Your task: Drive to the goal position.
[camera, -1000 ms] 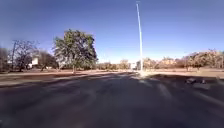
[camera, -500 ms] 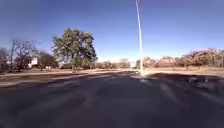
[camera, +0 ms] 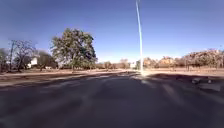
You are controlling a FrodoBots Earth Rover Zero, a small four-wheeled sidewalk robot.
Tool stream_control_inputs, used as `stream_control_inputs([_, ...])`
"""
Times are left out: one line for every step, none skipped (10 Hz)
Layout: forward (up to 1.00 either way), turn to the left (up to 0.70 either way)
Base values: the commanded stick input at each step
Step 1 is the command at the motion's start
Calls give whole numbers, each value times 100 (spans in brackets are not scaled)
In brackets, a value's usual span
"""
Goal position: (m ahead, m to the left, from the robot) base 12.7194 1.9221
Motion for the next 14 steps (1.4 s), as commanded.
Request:
stream_control_inputs([50,0])
stream_control_inputs([50,0])
stream_control_inputs([50,0])
stream_control_inputs([50,0])
stream_control_inputs([50,0])
stream_control_inputs([50,0])
stream_control_inputs([50,0])
stream_control_inputs([50,0])
stream_control_inputs([50,0])
stream_control_inputs([50,0])
stream_control_inputs([50,0])
stream_control_inputs([50,0])
stream_control_inputs([50,0])
stream_control_inputs([50,0])
